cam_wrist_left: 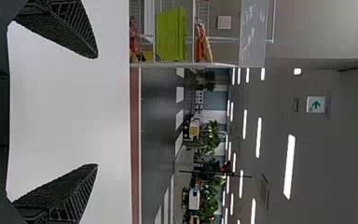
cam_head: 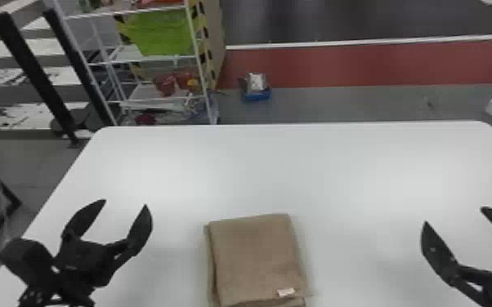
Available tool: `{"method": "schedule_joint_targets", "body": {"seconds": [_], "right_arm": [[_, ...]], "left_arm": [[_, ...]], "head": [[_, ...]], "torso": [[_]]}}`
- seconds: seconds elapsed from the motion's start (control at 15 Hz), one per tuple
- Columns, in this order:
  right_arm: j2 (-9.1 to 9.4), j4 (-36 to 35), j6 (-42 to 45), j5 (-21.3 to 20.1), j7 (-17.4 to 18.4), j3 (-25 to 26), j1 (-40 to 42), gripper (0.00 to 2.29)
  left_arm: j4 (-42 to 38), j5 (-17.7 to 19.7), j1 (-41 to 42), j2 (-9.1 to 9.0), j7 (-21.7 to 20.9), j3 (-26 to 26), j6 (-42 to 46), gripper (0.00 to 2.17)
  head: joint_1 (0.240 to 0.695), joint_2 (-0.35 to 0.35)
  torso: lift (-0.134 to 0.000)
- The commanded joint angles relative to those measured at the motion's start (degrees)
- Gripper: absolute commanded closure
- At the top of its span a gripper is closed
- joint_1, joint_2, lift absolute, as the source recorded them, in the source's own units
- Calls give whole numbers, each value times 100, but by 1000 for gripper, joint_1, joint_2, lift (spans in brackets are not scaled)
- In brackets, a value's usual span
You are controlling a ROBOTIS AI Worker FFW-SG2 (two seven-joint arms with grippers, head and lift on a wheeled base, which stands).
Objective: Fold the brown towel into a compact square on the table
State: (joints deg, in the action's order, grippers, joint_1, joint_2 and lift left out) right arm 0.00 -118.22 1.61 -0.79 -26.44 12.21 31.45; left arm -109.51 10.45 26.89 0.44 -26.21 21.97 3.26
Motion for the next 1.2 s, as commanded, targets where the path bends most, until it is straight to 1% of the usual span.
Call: {"method": "schedule_joint_targets", "body": {"seconds": [0.0,0.47,0.73,0.87,1.13], "right_arm": [[5,-34,-86,0,42,-34,28,70],[5,-113,-139,53,157,-69,72,76],[5,203,-192,53,157,-87,-262,76],[5,106,-420,44,218,-96,-289,76],[5,-69,-403,149,236,-96,-157,80]], "left_arm": [[0,19,18,-59,-25,0,29,43],[-53,19,70,-59,-60,0,29,43],[-44,10,70,-59,-60,70,117,43],[-44,159,70,-59,-69,123,117,43],[-53,177,141,-59,-86,158,117,43]], "head": [[695,139],[695,140],[695,137],[695,139],[695,149]], "torso": [[-134],[-134],[-134],[-134],[-134]]}}
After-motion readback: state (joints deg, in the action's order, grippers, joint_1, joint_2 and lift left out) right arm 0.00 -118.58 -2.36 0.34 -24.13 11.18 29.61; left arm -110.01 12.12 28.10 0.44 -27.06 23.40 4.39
